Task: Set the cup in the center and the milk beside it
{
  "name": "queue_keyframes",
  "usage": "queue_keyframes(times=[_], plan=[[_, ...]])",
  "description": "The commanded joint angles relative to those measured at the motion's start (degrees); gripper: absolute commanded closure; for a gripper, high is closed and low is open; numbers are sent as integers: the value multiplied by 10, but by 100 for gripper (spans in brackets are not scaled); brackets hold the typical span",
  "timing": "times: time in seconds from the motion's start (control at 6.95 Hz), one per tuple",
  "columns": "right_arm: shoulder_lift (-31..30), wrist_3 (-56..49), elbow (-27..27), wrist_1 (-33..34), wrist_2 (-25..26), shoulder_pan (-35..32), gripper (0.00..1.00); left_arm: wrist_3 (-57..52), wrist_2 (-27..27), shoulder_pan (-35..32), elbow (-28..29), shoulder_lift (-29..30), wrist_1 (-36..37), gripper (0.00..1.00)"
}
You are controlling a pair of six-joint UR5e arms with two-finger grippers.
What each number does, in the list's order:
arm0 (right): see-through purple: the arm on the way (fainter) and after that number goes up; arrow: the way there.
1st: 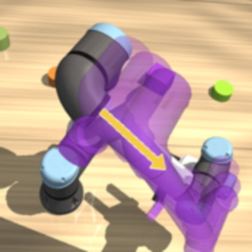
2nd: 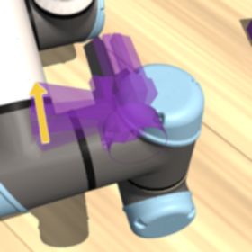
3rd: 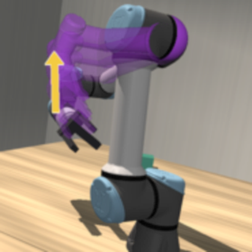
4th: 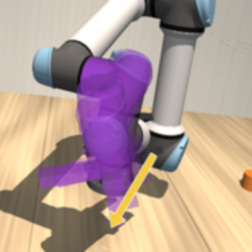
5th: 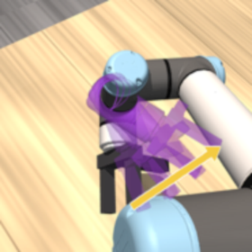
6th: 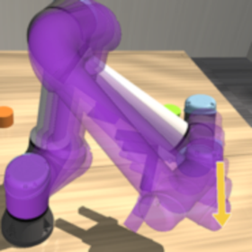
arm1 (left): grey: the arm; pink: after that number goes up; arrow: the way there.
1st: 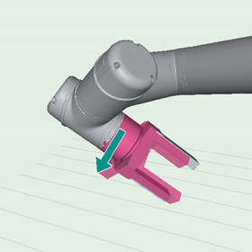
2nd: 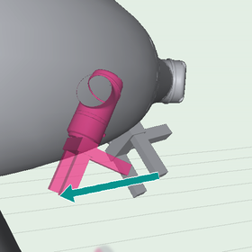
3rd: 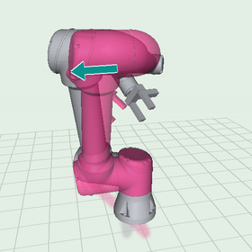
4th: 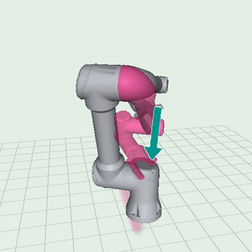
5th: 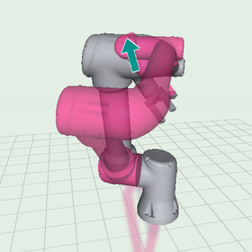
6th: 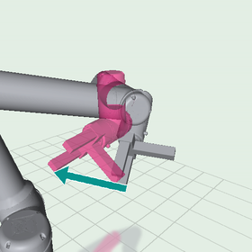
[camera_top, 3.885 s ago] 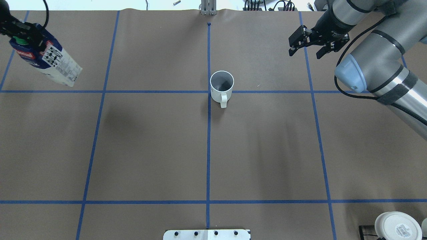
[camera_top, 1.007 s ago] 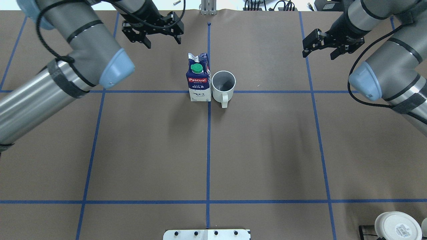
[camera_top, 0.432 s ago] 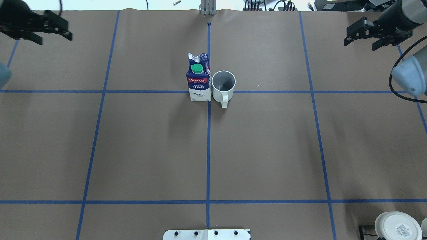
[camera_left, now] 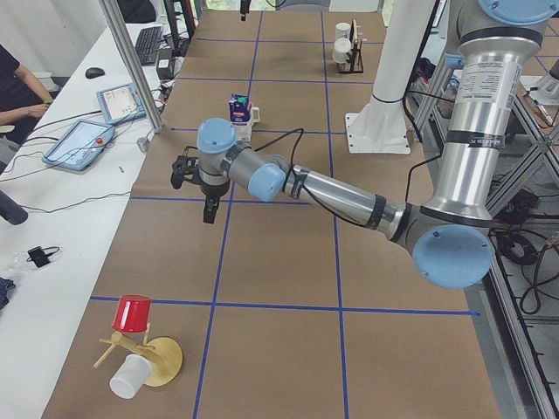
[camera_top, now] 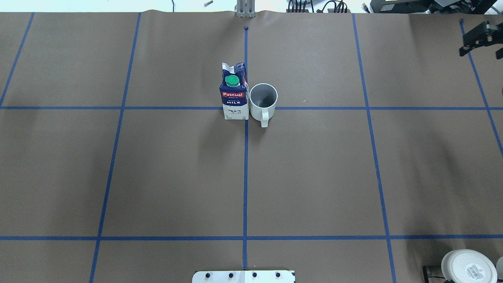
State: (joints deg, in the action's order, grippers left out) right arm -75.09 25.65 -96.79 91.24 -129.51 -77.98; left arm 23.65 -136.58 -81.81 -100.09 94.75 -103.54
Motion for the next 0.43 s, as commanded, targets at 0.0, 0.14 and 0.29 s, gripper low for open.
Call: queue_keyframes(times=[0.0,0.14,0.29], plan=[[-56,-177,19,35,-37,-64,0,-24,-1,-32,20,-75,-16,1],[-106,-241,17,31,-56,-87,0,-27,70,-33,59,-95,-19,1],[-124,-260,18,32,-51,-98,0,-55,79,-34,65,-110,-37,1]])
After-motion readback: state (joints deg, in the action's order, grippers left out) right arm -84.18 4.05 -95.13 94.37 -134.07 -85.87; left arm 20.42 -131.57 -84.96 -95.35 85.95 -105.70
